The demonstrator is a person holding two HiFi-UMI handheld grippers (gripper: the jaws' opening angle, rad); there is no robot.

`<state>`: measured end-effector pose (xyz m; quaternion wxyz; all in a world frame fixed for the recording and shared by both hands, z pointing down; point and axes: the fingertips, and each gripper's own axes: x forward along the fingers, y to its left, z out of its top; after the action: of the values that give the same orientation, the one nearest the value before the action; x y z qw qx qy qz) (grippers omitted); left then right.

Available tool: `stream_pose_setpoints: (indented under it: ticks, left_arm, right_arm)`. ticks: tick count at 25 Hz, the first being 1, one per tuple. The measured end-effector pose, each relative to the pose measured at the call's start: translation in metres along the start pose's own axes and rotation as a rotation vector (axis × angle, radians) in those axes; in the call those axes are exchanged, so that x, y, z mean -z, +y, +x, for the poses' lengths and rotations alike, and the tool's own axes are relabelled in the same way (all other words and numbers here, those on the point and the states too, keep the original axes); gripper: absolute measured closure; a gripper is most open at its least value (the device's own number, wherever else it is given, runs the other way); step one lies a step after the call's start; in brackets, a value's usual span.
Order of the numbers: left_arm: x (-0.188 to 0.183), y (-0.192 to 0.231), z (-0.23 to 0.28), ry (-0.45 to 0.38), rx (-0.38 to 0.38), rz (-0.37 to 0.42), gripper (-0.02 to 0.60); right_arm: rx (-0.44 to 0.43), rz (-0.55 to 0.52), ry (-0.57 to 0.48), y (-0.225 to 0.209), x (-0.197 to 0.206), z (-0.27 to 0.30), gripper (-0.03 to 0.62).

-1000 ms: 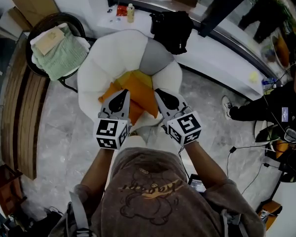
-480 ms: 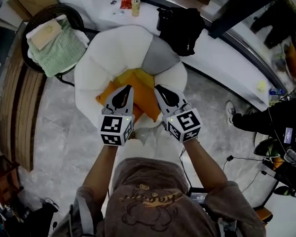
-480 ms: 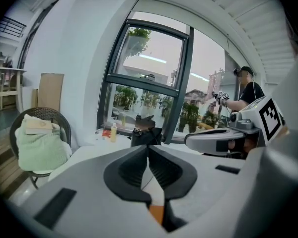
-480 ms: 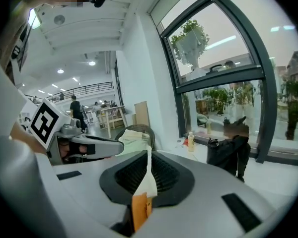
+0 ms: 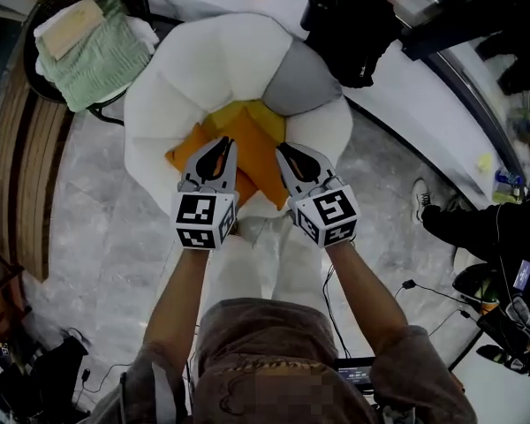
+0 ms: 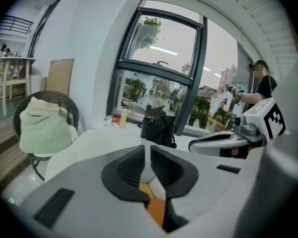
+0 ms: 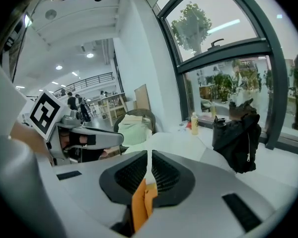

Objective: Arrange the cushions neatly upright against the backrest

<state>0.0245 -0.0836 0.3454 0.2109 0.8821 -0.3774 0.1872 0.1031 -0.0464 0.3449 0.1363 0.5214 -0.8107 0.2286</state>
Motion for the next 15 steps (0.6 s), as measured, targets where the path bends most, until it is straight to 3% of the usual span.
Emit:
stream_pose_setpoints:
  ticks: [8, 15]
  left_arm:
    - [0.078, 0.034, 0.039, 0.09, -0.05, -0.08, 0.511]
    - [0.155, 0.059, 0.068, 0.179, -0.084, -0.155, 0.5]
  right_arm:
    - [-0.028, 0.01, 0.086, -0.017, 0.067, 0.053, 0.571]
    - [-0.042, -0.007, 0.231, -0.033, 0.141, 0.096, 0.571]
